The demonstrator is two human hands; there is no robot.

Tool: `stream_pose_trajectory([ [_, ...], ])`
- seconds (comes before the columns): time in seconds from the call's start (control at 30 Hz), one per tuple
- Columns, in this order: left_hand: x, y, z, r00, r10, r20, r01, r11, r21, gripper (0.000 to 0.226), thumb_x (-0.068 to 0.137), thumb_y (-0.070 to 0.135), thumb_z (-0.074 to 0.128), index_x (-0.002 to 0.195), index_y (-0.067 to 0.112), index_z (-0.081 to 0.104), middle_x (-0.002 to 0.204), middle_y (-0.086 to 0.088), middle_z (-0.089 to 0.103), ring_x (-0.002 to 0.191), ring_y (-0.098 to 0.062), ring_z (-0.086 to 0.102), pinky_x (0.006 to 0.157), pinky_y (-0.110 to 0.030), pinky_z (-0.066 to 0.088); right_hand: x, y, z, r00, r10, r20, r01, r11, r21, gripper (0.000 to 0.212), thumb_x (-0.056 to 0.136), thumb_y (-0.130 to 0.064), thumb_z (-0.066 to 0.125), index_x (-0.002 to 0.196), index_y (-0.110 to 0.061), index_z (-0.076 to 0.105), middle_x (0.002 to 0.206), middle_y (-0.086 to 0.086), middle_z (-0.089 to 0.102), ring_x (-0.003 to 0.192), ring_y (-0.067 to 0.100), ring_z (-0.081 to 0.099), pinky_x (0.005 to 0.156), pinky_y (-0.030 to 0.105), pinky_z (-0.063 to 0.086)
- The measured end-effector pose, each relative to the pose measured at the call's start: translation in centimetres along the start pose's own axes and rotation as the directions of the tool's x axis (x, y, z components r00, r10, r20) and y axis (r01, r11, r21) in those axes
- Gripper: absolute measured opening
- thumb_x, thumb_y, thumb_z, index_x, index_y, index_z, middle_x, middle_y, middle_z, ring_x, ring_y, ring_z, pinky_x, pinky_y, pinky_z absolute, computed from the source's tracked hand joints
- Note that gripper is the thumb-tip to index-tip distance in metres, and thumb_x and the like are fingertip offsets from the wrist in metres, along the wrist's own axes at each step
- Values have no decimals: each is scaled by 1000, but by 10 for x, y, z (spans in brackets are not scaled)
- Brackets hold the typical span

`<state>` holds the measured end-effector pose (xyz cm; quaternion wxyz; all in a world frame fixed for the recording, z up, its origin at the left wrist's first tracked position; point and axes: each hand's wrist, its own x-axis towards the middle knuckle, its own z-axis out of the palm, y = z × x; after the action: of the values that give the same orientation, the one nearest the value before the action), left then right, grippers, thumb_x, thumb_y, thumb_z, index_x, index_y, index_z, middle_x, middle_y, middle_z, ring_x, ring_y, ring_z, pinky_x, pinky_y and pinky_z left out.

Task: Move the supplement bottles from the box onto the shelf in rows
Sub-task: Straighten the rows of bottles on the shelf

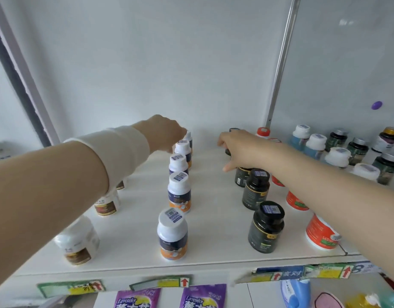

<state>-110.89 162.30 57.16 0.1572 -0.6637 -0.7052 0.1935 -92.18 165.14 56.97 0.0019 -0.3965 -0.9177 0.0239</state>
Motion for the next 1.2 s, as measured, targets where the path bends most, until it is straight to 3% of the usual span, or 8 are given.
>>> stream_pose_trajectory([
  [0.17,-11,-23,33,998,62,-12,-62,998,-34,44,91,28,58,131,17,42,121,-4,58,106,-28,60,76,-33,44,5,-41,21,997,15,79,-11,999,-48,70,80,-24,72,138,-9,36,138,12,47,124,27,47,99,34,41],
  [0.3,-13,-26,52,999,40,-24,-47,816,-576,56,87,32,63,135,17,40,129,-5,55,114,-25,55,95,-35,44,1,-52,37,993,62,96,-76,985,155,73,76,-25,76,137,-14,38,137,6,48,122,22,49,99,33,44],
  [0.4,-12,-18,62,999,44,-12,-38,665,-746,63,85,36,65,138,15,37,133,-4,52,121,-22,50,98,-29,38,-5,-55,57,991,109,80,-131,916,378,73,72,-28,79,134,-18,41,132,1,52,116,17,53,96,31,46],
  [0.5,-8,-11,68,999,48,7,-24,616,-788,64,85,36,66,137,14,39,136,-5,49,118,-23,51,93,-29,40,-5,-58,77,990,136,45,-136,792,595,67,69,-27,81,127,-19,48,122,-3,57,106,14,58,88,26,49],
  [0.6,-4,-7,70,998,53,29,-6,558,-830,54,86,33,65,131,12,44,130,-7,51,88,-24,56,69,-25,46,-2,-64,94,987,157,33,-128,649,750,52,70,-18,81,112,-23,50,106,-8,57,88,4,58,68,9,45],
  [0.8,2,-3,76,998,47,34,12,400,-916,47,83,23,69,123,7,49,118,-8,53,95,-24,60,86,-37,55,2,-65,117,965,260,-23,-115,504,856,48,68,-13,81,105,-23,52,107,-4,62,94,12,61,78,23,49],
  [0.97,5,1,74,998,60,36,14,335,-942,44,83,19,70,120,5,49,113,-6,54,92,-22,59,86,-35,55,-1,-64,119,966,255,-31,-90,449,889,46,68,-9,80,103,-24,54,101,-6,62,85,3,60,59,10,46],
  [1.2,6,3,73,997,64,45,22,323,-946,45,83,17,70,121,6,49,120,-10,54,92,-22,57,87,-36,55,-3,-65,117,969,245,-32,-86,454,887,46,70,-9,79,105,-24,52,103,-5,60,93,12,59,54,11,46],
])
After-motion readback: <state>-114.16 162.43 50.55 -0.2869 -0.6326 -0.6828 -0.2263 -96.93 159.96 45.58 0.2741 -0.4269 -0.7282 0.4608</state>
